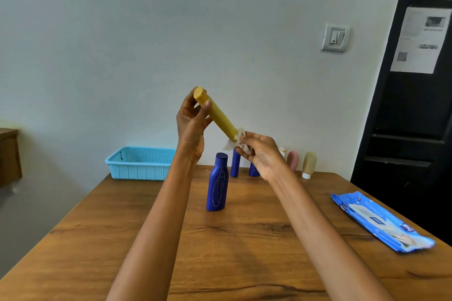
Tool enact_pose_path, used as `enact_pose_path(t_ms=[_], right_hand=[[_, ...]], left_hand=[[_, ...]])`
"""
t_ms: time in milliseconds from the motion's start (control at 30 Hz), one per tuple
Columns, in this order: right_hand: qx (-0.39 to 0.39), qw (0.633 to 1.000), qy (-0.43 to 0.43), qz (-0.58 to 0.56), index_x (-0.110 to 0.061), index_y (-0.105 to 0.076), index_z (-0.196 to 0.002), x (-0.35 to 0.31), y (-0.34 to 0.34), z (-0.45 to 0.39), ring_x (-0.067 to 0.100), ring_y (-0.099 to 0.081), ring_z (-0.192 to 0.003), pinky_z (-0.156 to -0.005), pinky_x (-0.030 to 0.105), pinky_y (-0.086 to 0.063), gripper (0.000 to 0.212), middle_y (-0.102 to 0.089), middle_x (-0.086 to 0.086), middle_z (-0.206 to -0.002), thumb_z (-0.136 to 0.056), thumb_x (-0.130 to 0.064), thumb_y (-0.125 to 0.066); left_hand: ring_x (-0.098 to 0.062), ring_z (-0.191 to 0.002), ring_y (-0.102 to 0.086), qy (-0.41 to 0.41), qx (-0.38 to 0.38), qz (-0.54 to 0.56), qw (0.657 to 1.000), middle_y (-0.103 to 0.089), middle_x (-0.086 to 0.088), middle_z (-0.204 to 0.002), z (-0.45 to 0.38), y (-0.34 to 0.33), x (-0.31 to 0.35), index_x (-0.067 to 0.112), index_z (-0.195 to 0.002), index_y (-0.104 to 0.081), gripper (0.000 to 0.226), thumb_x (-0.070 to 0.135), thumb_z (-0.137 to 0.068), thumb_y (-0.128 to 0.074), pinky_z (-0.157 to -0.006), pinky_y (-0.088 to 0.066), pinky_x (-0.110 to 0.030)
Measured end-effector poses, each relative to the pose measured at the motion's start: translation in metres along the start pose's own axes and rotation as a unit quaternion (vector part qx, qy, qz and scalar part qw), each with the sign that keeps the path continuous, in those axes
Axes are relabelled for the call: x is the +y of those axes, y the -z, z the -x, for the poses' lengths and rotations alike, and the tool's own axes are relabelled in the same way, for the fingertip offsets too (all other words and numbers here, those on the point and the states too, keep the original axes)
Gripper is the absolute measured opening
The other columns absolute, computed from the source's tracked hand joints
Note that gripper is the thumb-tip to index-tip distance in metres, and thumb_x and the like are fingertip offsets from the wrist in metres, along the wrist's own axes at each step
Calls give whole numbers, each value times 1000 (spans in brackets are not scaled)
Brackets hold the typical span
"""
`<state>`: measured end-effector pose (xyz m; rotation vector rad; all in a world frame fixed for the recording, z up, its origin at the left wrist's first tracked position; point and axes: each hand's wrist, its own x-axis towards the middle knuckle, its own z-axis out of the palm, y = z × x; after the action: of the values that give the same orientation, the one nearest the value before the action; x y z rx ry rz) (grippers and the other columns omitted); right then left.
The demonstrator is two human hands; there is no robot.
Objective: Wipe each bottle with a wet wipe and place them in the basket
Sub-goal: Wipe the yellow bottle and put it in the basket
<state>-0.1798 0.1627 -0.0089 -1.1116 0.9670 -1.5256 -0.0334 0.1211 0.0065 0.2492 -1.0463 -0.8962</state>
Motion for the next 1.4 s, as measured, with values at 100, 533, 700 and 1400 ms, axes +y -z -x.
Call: enact_pose_path(t_ms=[100, 533, 700, 1400], right_hand=[[12, 999, 24, 31, -9, -67, -89, -2, 9, 0, 15, -62, -76, -73, 25, -55, 12, -66, 7, -82, -86, -1, -59], [-49, 850, 415, 320, -16, -56, -130, -10, -35, -7, 6, -51, -120, -99, 16, -41, 34, -56, 1, -134, -96, -16, -51], [-46, 800, 449, 396, -18, -64, -121, 13, -6, -8, 10, -55, -112, -87, 12, -45, 31, -63, 0, -125, -91, -12, -57], [-82, 845, 396, 350, -9, -71, -106, 11, 5, 1, 2, -62, -99, -86, 13, -49, 22, -69, 0, -104, -86, -5, -64]], left_hand=[[-14, -105, -60, 11, 12, 26, 1000, -61, 0, -114, -2, 6, -1, 8, -131, -49, 45, 9, -87, -60, -83, -55, -39], [-16, -97, -64, 94, -107, 52, 988, -68, -1, -99, 4, -1, -4, 11, -115, -58, 26, 22, -93, -50, -75, -55, -31], [-19, -99, -62, 103, -29, 103, 989, -66, -3, -101, 2, 10, -3, 8, -112, -59, 29, 24, -89, -52, -76, -56, -32], [-20, -102, -63, 98, -18, 94, 991, -64, -2, -110, -2, 23, 0, 9, -116, -57, 27, 22, -94, -49, -78, -56, -36]])
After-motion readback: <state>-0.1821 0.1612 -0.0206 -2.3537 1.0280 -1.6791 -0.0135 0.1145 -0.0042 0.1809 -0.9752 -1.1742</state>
